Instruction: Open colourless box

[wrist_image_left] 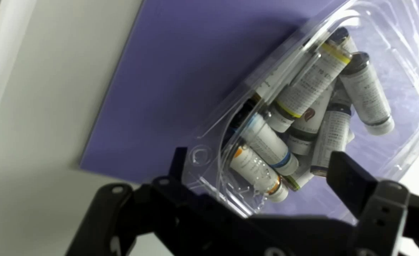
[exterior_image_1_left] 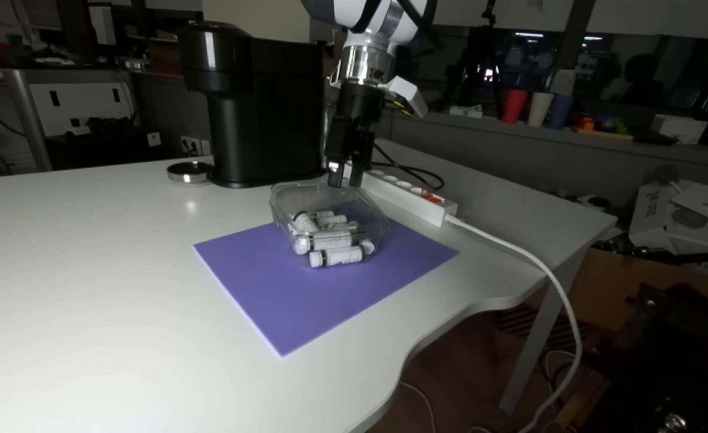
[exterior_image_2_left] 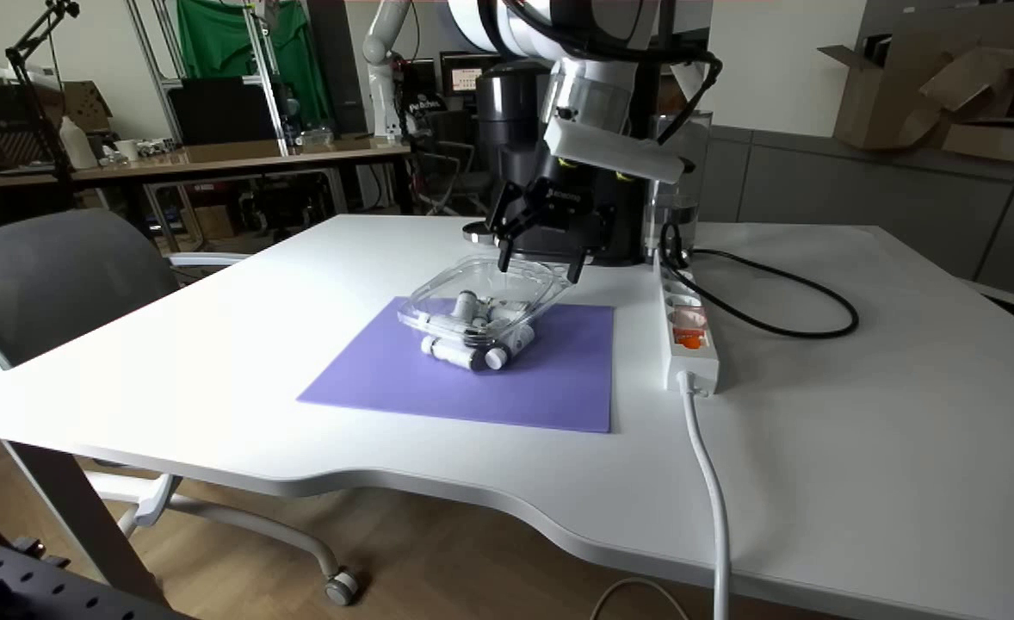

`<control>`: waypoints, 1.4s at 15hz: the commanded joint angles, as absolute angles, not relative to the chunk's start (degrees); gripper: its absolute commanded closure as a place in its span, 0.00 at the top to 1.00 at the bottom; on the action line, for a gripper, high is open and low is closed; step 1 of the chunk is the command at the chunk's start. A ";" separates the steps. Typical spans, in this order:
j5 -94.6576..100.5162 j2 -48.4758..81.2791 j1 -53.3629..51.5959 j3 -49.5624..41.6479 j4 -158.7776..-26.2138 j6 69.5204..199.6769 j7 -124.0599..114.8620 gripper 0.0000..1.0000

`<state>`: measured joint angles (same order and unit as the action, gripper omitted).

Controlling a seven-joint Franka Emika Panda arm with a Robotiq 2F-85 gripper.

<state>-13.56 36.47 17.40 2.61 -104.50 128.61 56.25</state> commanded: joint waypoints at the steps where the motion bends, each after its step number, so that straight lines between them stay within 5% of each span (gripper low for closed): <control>1: -14.96 37.05 18.33 3.49 -103.06 128.56 56.77 1.00; 21: -32.73 30.33 20.82 7.36 -105.45 118.17 61.66 1.00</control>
